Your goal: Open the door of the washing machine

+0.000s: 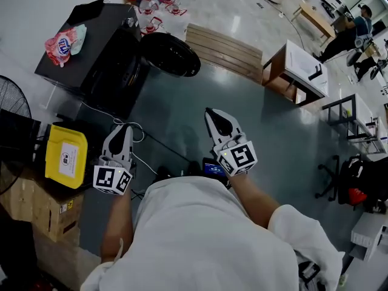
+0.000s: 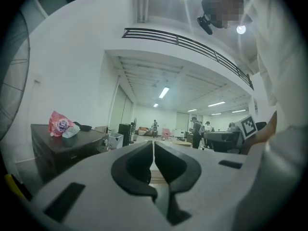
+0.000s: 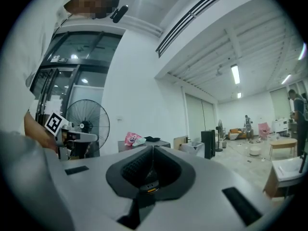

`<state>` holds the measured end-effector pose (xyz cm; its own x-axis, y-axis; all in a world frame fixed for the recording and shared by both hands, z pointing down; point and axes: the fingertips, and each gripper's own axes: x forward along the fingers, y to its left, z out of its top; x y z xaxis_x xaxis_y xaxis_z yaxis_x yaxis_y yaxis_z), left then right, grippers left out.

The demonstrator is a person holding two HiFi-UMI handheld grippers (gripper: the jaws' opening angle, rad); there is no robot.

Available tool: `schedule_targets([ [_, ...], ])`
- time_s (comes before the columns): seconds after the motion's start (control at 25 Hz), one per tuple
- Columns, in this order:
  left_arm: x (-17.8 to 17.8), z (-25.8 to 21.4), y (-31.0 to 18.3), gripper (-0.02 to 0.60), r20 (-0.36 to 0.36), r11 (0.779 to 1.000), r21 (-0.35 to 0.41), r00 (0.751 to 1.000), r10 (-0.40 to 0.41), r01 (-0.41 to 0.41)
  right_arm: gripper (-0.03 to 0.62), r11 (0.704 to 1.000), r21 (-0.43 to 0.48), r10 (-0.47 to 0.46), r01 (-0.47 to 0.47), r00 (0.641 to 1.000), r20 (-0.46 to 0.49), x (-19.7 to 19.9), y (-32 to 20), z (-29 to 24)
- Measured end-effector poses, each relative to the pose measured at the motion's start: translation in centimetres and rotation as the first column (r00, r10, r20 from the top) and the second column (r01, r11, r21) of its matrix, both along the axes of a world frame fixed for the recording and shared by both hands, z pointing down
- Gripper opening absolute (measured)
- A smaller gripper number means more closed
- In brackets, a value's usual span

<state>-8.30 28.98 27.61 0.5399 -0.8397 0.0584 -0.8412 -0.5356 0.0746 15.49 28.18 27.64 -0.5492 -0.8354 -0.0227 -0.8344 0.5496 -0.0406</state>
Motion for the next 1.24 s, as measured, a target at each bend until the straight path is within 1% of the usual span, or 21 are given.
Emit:
schedule_targets([
  [0.08,0.3,-0.4,0.6,0.017,0.02,1.0,0.015,1.0,-0.004,0.003,0.032,1.0,-0.002,0.003,-0.003,1.0,-0.006,0.4,0.5,0.2],
  [0.24,-0.3,-0.5,1.3,0.017,0.024,0.999,0.023,0.999,-0.029,0.028,0.031,1.0,0.007,0.011,-0.011,1.0,-0.022,0.5,0.5,0.4],
  [0.52,-1.5,0.4,2.0,0.017,0.007,0.998,-0.002,0.998,-0.067,0.067,0.031,1.0,0.013,-0.015,0.015,1.0,-0.006,-0.5,0.2,0.2],
  [0.68,-1.0,0.1,2.2,0.017,0.016,0.998,0.013,0.998,-0.061,0.06,0.031,1.0,0.012,-0.01,0.01,1.0,-0.002,-0.2,0.2,0.3],
  [1.0,-0.3,0.0,1.6,0.017,0.01,0.998,0.01,0.998,-0.066,0.066,0.031,1.0,0.0,0.015,-0.015,1.0,0.011,1.1,-0.1,0.8],
  [1.24,0.9,-0.1,1.0,0.017,0.011,0.998,0.018,0.998,-0.057,0.057,0.031,1.0,0.0,0.03,-0.03,0.999,0.013,2.4,-0.6,1.2],
])
